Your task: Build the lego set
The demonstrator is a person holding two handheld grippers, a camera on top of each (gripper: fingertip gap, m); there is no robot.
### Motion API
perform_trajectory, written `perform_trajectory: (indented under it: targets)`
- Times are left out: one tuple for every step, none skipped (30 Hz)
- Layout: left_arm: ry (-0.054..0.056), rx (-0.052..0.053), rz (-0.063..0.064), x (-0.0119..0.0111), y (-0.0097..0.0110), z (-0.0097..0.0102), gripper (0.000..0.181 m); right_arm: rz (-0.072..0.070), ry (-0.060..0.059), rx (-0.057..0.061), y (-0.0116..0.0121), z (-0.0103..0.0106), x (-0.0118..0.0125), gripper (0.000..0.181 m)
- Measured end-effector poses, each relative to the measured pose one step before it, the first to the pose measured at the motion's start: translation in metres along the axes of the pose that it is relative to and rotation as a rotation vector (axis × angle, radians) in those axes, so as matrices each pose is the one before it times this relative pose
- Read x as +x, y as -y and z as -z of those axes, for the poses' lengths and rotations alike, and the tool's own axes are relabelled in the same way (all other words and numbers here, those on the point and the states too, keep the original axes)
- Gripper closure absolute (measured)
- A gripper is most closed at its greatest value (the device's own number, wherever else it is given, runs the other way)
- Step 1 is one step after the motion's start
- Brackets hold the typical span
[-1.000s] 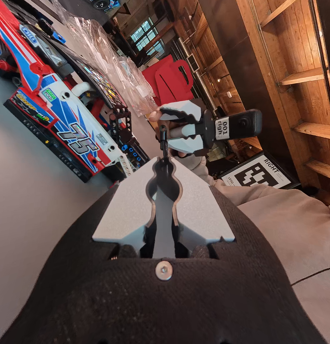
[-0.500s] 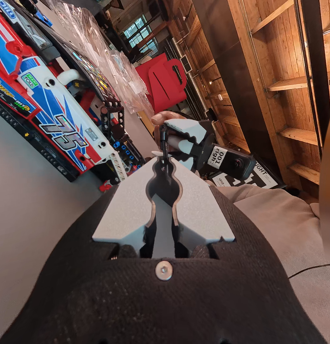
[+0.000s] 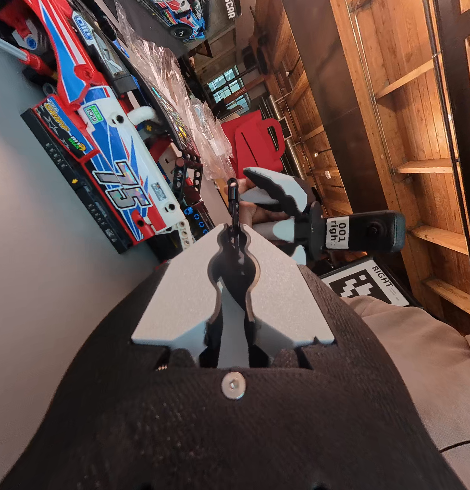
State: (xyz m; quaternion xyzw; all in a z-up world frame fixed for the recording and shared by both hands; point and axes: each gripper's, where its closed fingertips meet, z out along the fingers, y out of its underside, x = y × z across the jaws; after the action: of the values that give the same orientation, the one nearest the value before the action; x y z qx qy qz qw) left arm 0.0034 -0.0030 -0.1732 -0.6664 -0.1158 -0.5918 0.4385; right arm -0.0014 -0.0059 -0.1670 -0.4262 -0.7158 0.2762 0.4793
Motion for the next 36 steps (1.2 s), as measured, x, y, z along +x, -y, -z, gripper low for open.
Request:
perform_trajectory:
  targets:
    - [-0.0035,0.0064,-0.005,0.00132,0.0003,-0.0007,0.176,-0.0872,0.0087,-0.002,0.00172,-0.00148,-0.00003,0.107]
    - [-0.0075,0.0044,-0.0071,0.00216,-0.00025,-0.001,0.176,-0.0461,0.0009,-0.0165,-0.00121,-0.00237,-0.00036,0.105]
    - [-0.0062,-0.0073,-0.0084,0.00207,-0.00182,-0.00134,0.176,-0.0181,-0.0132,-0.016,-0.00189,-0.00241,0.00074,0.106]
    - [0.0,-0.0128,-0.0124,0.00117,-0.00274,-0.00154,0.175,-0.0049,-0.0207,-0.0156,-0.00222,-0.00228,0.00178,0.113]
    - [0.0046,-0.0126,-0.0166,0.00038,-0.00266,-0.00136,0.175,0.0103,-0.0079,-0.0106,-0.00197,-0.00177,0.0,0.12]
    - [0.0122,-0.0093,-0.0174,-0.00087,-0.00189,-0.00073,0.175,0.0171,0.0141,-0.0049,-0.00163,-0.00152,-0.00285,0.123]
    - [0.0147,-0.0059,-0.0163,-0.00185,-0.00097,0.00008,0.176,0.0134,0.0066,-0.0061,-0.00212,-0.00081,-0.00055,0.122]
    - [0.0086,0.0061,-0.0107,-0.00122,0.00132,0.00081,0.176,-0.012,0.008,-0.0056,-0.00156,0.00021,0.00009,0.124]
    - [0.01,0.0166,-0.0046,-0.00138,0.00359,0.00192,0.176,-0.028,0.0143,-0.0046,-0.00095,0.00112,0.00022,0.12]
    - [0.0115,0.0192,-0.0078,-0.00163,0.00468,0.00254,0.176,-0.039,0.0162,-0.0226,-0.00315,0.00176,0.00141,0.117]
    - [0.0115,0.0226,-0.0085,-0.00188,0.00554,0.00311,0.177,-0.048,0.013,-0.047,-0.0063,0.00196,0.00295,0.112]
    - [0.0069,0.0189,-0.0026,-0.00164,0.00528,0.003,0.177,-0.0454,-0.0021,-0.0521,-0.00717,0.00229,0.00505,0.109]
    - [0.0016,0.0121,0.0047,-0.00127,0.00415,0.00251,0.177,-0.029,-0.0059,-0.0432,-0.00633,0.00219,0.00462,0.108]
    - [0.0022,0.0109,0.0058,-0.00125,0.00343,0.00242,0.177,-0.0153,-0.0004,-0.0396,-0.00625,0.00158,0.00229,0.108]
    - [0.0067,0.0138,0.0011,-0.00158,0.00328,0.00228,0.177,-0.0112,0.0064,-0.038,-0.00601,0.00035,0.00016,0.107]
    - [0.005,0.0087,-0.003,-0.00087,0.00222,0.00175,0.177,-0.0031,0.0159,-0.0323,-0.00496,-0.00074,-0.00239,0.105]
    - [0.0025,0.0004,-0.0022,-0.00046,0.00068,0.00095,0.177,0.01,0.0161,-0.0272,-0.00383,-0.00164,-0.00281,0.102]
    - [0.0011,-0.0008,-0.0004,0.00001,0.0002,0.00066,0.177,0.0266,-0.0039,-0.0053,-0.00005,-0.00089,0.00045,0.103]
    - [0.0013,-0.0001,-0.0017,0.00001,-0.00007,0.00045,0.177,0.0267,0.0001,-0.0226,-0.00168,-0.00031,0.00117,0.103]
    - [0.003,-0.006,-0.0038,-0.00024,-0.00104,-0.00003,0.177,0.0266,0.0162,-0.0238,-0.00124,0.00078,0.00025,0.102]
    - [0.0019,-0.0105,-0.0062,-0.0001,-0.00157,-0.00023,0.177,0.0256,0.032,-0.021,-0.00061,0.00122,-0.00074,0.098]
    - [0.001,-0.0155,-0.005,-0.00005,-0.00227,-0.00044,0.177,0.0337,0.0306,-0.0186,-0.00086,0.00133,0.00068,0.096]
    - [0.0002,-0.016,-0.0025,-0.00011,-0.0023,-0.00035,0.176,0.0446,0.0406,-0.0247,-0.00246,0.00118,-0.00014,0.095]
    - [0.0014,-0.0083,-0.0025,-0.00026,-0.00119,-0.00011,0.176,0.0531,0.0551,-0.0296,-0.00369,0.00067,-0.00217,0.093]
    - [0.0004,-0.0031,-0.0029,0.00007,-0.0004,0.00009,0.176,0.0465,0.0422,-0.0364,-0.00455,-0.00029,0.00011,0.092]
    - [-0.0014,-0.005,-0.002,0.0,-0.00027,0.00002,0.177,0.0471,0.0255,-0.0359,-0.0041,-0.00115,0.00255,0.093]
    - [-0.0028,-0.006,-0.0014,0.00019,-0.00017,0.0,0.177,0.044,0.0399,-0.0274,-0.00289,-0.00174,-0.00067,0.095]
    - [-0.0013,-0.0019,-0.0005,-0.0001,0.00027,0.00022,0.176,0.0293,0.0346,-0.0228,-0.00196,-0.00245,-0.0008,0.096]
    - [0.0001,0.0021,-0.0007,-0.00012,0.00094,0.00058,0.176,0.0185,0.009,-0.0064,0.00049,-0.00086,0.00216,0.1]
    - [-0.0008,0.0,-0.0011,0.00007,0.0007,0.00072,0.176,-0.0005,0.0055,0.0005,0.00126,-0.00042,0.0018,0.1]
    - [0.0001,0.0015,-0.0025,0.00012,0.00106,0.00111,0.176,-0.0126,0.0017,-0.0013,0.00098,-0.00032,0.00098,0.1]
    - [0.0015,0.0052,-0.0043,0.00019,0.00175,0.00141,0.176,-0.0211,-0.0045,-0.0013,0.00086,-0.00028,0.00039,0.101]
    - [0.0016,0.0058,-0.0061,0.00031,0.00217,0.0017,0.177,-0.0321,-0.0113,0.0031,0.00139,-0.00048,-0.00014,0.101]
    - [0.003,0.0051,-0.0086,0.00029,0.00263,0.00191,0.177,-0.0468,-0.0154,0.0101,0.00281,-0.0007,-0.00076,0.101]
    - [0.0054,0.005,-0.0115,-0.00021,0.00306,0.00202,0.177,-0.08,-0.0241,0.017,0.00449,-0.00083,-0.00069,0.103]
    - [0.008,0.0028,-0.013,-0.00071,0.00296,0.00215,0.177,-0.1217,-0.0332,0.0242,0.00599,-0.00081,0.00006,0.101]
